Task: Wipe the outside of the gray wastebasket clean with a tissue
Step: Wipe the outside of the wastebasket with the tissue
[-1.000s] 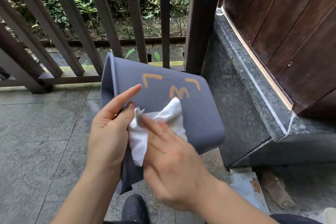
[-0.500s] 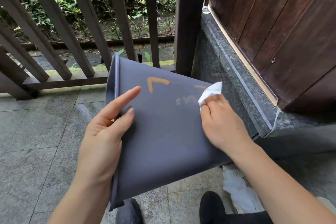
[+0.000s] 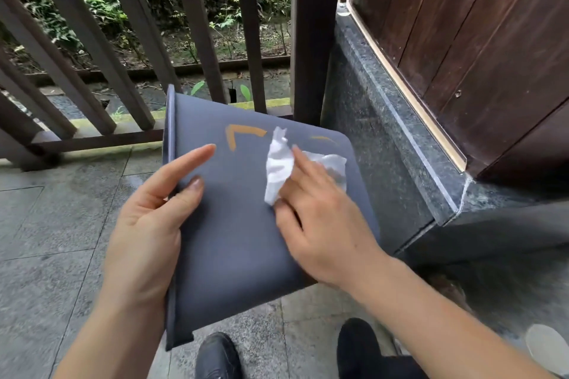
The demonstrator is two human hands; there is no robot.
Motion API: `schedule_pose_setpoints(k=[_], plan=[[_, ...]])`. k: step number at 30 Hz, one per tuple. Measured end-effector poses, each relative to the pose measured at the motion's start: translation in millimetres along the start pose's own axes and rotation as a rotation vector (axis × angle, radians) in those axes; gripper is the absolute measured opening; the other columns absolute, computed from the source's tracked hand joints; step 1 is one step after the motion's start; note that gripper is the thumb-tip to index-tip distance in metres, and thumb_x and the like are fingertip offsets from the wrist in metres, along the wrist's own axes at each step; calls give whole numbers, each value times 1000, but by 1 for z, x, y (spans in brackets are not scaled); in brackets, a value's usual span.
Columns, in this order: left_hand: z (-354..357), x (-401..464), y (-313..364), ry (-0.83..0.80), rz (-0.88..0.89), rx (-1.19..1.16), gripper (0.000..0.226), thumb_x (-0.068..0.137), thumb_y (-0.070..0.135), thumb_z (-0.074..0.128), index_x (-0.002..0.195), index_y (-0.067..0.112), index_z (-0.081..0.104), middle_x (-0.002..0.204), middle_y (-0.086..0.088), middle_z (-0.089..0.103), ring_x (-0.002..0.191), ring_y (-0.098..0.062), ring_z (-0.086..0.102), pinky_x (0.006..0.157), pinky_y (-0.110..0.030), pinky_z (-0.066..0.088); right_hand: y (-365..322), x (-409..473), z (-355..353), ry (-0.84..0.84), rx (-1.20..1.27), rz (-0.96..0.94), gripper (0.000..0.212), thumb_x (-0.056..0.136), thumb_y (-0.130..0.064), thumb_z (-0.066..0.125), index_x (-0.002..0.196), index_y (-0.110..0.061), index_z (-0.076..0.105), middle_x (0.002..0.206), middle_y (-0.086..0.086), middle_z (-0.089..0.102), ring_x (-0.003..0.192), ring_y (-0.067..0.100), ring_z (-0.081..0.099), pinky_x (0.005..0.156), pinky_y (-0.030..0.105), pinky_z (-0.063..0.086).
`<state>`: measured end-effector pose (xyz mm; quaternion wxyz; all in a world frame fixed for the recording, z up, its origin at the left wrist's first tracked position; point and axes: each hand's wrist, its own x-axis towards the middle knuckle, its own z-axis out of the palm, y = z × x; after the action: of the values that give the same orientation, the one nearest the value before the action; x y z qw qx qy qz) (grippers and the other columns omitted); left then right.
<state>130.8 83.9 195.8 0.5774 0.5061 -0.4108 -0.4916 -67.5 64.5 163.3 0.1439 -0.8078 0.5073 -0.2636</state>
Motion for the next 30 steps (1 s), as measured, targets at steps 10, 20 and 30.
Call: schedule_pose_setpoints(k=[10,20,30], plan=[[6,-1,2,1,14,11,41,98,9,58,106,41,81,84,7,67,79,-12,63,75,-27,59,39,8,6,7,-15,315,34,108,-31,33,121,-14,59,144,10,52,145,24,29,117,52,30],[12,-2,-4,10,40,43,43,99,3,58,101,37,83,80,13,75,78,-4,68,68,-12,54,-32,-11,28,-51,178,-356,48,102,-27,44,145,-7,48,164,7,34,158,19,15,127,49,13],[22,-6,-6,-204,189,163,40,93,13,63,102,48,81,68,15,52,65,1,41,60,-2,33,8,16,1,157,82,-123,43,103,-26,37,132,-3,60,137,16,61,135,31,49,124,45,24]])
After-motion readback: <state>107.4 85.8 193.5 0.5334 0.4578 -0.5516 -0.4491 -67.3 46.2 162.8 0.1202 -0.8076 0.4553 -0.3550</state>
